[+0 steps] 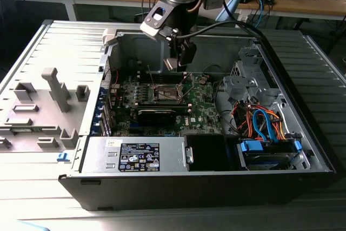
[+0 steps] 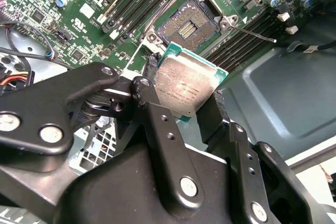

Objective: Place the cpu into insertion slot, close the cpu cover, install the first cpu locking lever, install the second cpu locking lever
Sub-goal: 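Place the cpu into insertion slot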

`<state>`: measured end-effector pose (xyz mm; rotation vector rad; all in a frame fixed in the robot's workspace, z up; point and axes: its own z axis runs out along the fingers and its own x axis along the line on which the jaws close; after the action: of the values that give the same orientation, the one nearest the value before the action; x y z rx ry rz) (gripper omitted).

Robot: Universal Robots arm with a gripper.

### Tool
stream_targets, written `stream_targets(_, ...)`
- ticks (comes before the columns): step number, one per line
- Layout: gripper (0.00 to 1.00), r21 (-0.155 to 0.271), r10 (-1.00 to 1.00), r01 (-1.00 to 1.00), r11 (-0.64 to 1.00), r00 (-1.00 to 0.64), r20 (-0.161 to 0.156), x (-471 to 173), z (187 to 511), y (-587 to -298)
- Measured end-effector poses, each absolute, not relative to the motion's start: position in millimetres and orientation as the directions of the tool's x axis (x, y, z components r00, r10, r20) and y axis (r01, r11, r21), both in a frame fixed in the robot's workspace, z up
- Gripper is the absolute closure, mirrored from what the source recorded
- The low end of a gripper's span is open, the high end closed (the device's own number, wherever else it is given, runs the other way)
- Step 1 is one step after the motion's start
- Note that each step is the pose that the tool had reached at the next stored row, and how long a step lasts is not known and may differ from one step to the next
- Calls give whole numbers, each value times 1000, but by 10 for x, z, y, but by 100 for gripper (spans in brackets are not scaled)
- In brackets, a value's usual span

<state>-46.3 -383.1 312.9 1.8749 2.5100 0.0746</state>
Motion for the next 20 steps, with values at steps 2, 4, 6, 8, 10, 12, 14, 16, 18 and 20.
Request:
stream_targets(2, 45, 43, 961, 960, 276, -277, 22, -463, 3128, -3831)
stream_targets(4, 45, 43, 962, 962, 270, -272, 22, -464, 3126, -3831)
stream_targets(6, 45, 43, 963, 963, 266, -267, 22, -463, 3125, -3831)
stream_targets(8, 45, 43, 965, 964, 261, -262, 22, -464, 3123, -3831)
stream_targets(10, 45, 43, 966, 966, 256, -258, 22, -463, 3122, -3831)
stream_targets(12, 45, 43, 968, 967, 249, -250, 22, -463, 3119, -3831)
stream_targets(14, 45, 43, 969, 969, 245, -246, 22, -463, 3117, -3831)
stream_targets(16, 45, 43, 970, 970, 241, -242, 22, -463, 3116, -3831)
stream_targets(18, 45, 43, 971, 971, 236, -237, 22, -463, 3115, -3831)
stream_targets(20, 45, 43, 972, 972, 231, -233, 22, -463, 3113, -3831)
